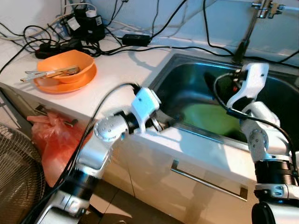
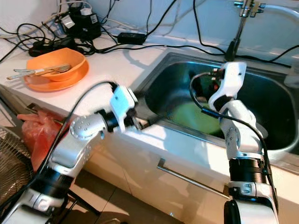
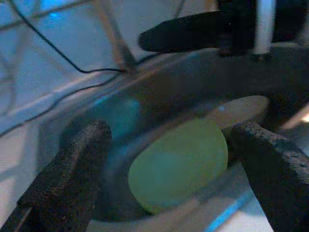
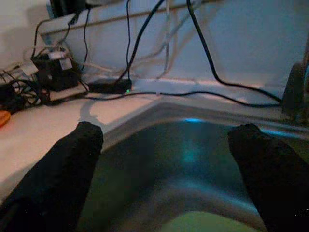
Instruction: Kitchen organization
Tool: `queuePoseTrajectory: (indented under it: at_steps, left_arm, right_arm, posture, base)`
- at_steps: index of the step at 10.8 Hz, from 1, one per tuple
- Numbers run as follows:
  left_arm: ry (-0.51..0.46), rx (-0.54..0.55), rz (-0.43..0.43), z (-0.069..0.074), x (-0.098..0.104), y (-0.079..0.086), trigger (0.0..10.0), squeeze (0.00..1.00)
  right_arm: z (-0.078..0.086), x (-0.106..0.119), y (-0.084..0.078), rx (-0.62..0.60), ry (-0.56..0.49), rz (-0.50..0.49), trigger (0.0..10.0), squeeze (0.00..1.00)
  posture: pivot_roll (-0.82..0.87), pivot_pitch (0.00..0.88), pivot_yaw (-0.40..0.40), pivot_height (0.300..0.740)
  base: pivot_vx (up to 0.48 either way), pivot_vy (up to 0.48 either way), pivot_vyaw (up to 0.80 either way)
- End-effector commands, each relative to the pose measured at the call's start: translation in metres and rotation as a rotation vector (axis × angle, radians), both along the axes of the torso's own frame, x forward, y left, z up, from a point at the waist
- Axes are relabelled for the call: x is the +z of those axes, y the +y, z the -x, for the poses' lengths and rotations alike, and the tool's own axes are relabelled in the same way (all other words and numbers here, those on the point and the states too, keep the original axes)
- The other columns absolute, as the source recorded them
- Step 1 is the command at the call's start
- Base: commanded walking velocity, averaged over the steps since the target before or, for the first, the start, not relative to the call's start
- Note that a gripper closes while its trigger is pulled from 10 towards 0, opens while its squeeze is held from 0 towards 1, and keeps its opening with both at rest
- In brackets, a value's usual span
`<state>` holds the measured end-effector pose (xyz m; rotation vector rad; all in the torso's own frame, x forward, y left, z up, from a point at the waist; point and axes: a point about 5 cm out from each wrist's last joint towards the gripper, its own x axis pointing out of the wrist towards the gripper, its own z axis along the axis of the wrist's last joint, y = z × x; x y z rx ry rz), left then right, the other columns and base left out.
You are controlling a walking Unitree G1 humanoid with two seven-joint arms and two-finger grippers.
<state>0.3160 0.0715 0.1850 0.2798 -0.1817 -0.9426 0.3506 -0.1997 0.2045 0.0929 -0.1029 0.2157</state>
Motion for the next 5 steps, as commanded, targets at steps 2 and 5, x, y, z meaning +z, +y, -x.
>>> queuePoseTrajectory:
  at_steps: [2,5]
  left_arm:
    - [-0.051,0.076,0.004,-0.009,0.006,0.005,10.0,1.00]
    - [-0.103,0.262,0.003,-0.025,0.007,0.021,10.0,1.00]
  right_arm:
    - [-0.003,0.018,0.007,0.033,-0.062,-0.010,10.0,1.00]
    - [-0.001,0.026,0.016,0.062,-0.083,-0.019,10.0,1.00]
  posture:
    - [-0.02,0.000,0.050,0.740]
    - [-0.03,0.000,0.049,0.740]
  base:
    - [0.000,0.000,0.00]
    - [0.000,0.000,0.00]
